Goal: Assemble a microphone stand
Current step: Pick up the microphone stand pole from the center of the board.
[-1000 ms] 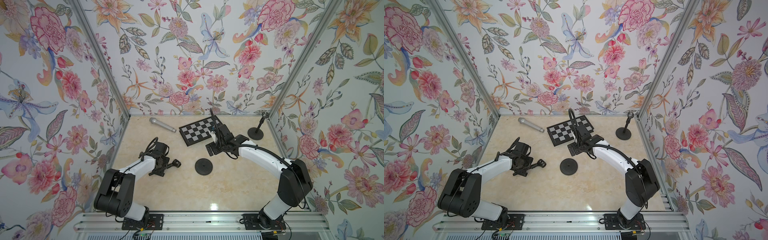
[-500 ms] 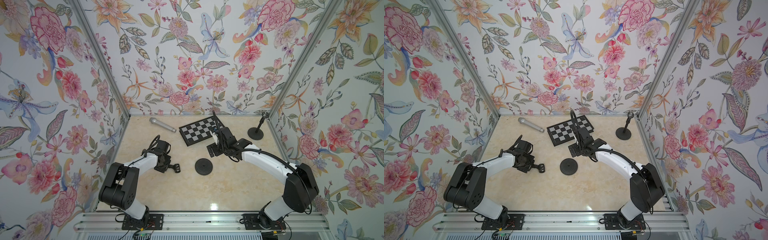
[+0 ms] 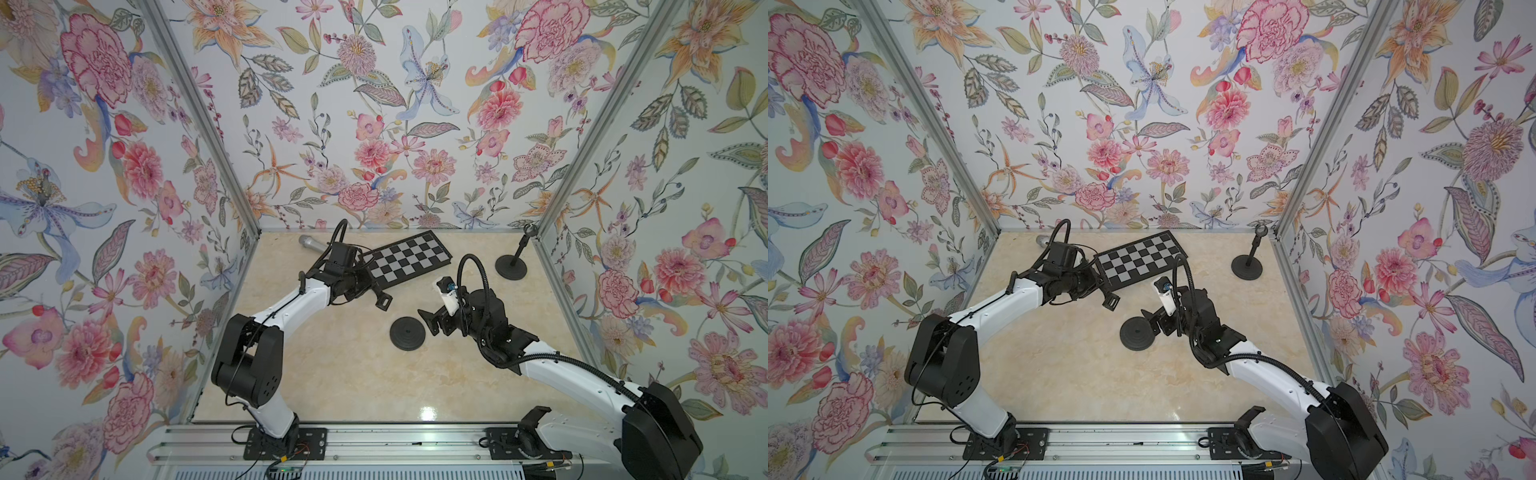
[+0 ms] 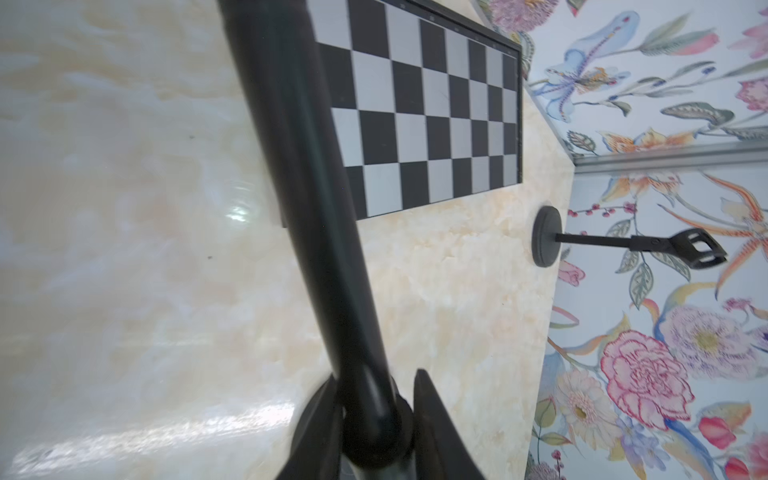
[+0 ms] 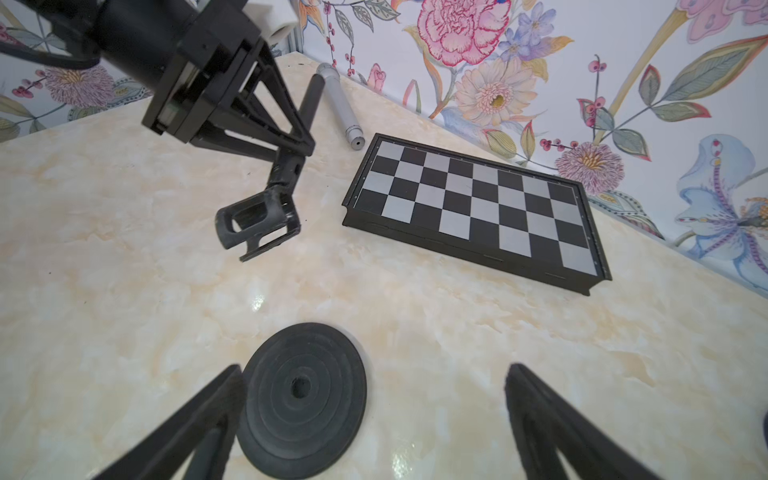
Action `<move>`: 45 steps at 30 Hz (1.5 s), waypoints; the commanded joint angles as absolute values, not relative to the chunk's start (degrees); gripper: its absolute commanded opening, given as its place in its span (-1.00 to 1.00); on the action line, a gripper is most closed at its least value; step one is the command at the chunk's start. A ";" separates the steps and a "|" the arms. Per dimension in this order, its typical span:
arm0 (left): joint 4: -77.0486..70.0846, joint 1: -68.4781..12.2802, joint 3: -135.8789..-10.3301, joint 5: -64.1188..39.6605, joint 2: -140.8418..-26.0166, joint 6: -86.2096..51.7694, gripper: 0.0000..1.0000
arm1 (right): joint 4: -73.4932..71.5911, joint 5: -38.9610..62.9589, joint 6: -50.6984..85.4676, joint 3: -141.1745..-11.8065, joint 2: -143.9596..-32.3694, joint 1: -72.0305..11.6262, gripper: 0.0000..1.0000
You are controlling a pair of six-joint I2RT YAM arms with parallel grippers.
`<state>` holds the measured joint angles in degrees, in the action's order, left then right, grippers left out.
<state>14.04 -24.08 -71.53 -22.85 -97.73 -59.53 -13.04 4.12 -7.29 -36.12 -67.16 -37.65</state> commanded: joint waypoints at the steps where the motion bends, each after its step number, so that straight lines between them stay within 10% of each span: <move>1: 12.66 -26.84 -74.95 -27.41 -99.96 -45.08 -1.00 | -17.31 8.53 -7.31 -36.30 -66.21 -34.64 0.97; 12: -6.32 -29.29 -66.82 -33.99 -95.26 -38.49 -1.00 | -17.32 27.64 -3.45 -28.68 -59.78 -31.57 0.86; 19: -6.61 -29.27 -63.72 -25.24 -93.97 -44.90 -1.00 | -36.73 8.85 -25.85 -19.57 -61.52 -40.32 0.90; 45: -17.06 -26.46 -54.73 -35.09 -95.01 -63.65 -1.00 | -51.37 7.05 -30.35 -31.42 -88.51 -44.52 0.47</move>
